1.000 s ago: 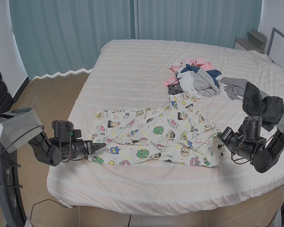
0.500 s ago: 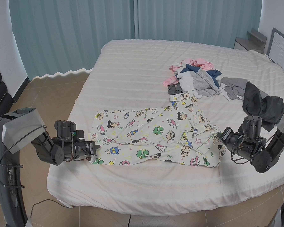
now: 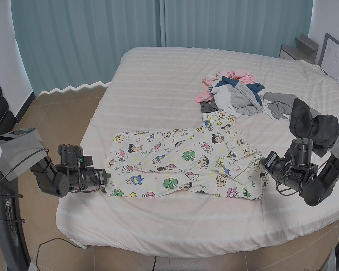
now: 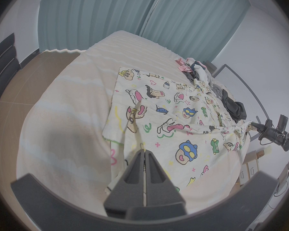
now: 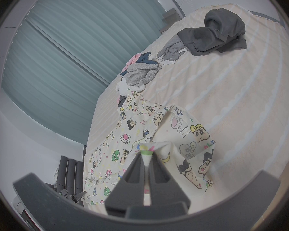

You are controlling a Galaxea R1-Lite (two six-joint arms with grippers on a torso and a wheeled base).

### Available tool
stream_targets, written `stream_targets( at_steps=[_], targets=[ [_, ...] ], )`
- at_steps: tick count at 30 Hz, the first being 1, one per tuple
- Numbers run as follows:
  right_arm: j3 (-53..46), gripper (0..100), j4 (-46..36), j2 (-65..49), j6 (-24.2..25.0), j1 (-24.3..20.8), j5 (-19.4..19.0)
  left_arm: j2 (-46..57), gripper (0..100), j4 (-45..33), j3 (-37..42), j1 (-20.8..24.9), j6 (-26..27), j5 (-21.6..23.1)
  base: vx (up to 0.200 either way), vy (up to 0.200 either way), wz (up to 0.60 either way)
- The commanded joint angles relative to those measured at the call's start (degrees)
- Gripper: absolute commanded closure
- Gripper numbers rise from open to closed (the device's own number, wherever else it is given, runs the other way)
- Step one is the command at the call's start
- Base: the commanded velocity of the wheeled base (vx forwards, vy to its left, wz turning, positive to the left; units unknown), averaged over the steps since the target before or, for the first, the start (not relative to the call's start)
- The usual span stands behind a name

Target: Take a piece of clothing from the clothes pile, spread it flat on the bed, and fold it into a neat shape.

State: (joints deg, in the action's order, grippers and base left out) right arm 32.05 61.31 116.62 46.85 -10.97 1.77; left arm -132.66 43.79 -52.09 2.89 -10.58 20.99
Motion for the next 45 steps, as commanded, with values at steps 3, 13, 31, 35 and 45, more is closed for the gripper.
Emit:
stream_targets(
  at_steps=[3,13,31,35,45],
  targets=[
    [0.03,100,0.04,0.28,0.00,0.07,-0.01,2.93,100,-0.02,1.73,-1.22,-0.23,0.19,0.000,0.000,0.00],
    [0.03,100,0.04,0.19,0.00,0.25,-0.01,4.51,100,0.07,3.93,-3.59,-0.23,2.56,0.000,0.000,0.00],
    [1.96,100,0.22,1.86,-1.41,-0.45,-0.27,6.01,100,0.51,7.44,-6.84,-0.23,5.02,0.000,0.000,0.00],
    [2.14,100,0.13,2.74,-1.50,-0.45,-0.27,5.13,100,0.60,6.56,-6.84,-0.76,4.94,0.000,0.000,0.00],
    [4.86,100,0.13,4.85,-1.32,-0.37,-0.63,3.46,100,0.60,4.72,-6.76,-2.69,4.85,0.000,0.000,0.00]
  ],
)
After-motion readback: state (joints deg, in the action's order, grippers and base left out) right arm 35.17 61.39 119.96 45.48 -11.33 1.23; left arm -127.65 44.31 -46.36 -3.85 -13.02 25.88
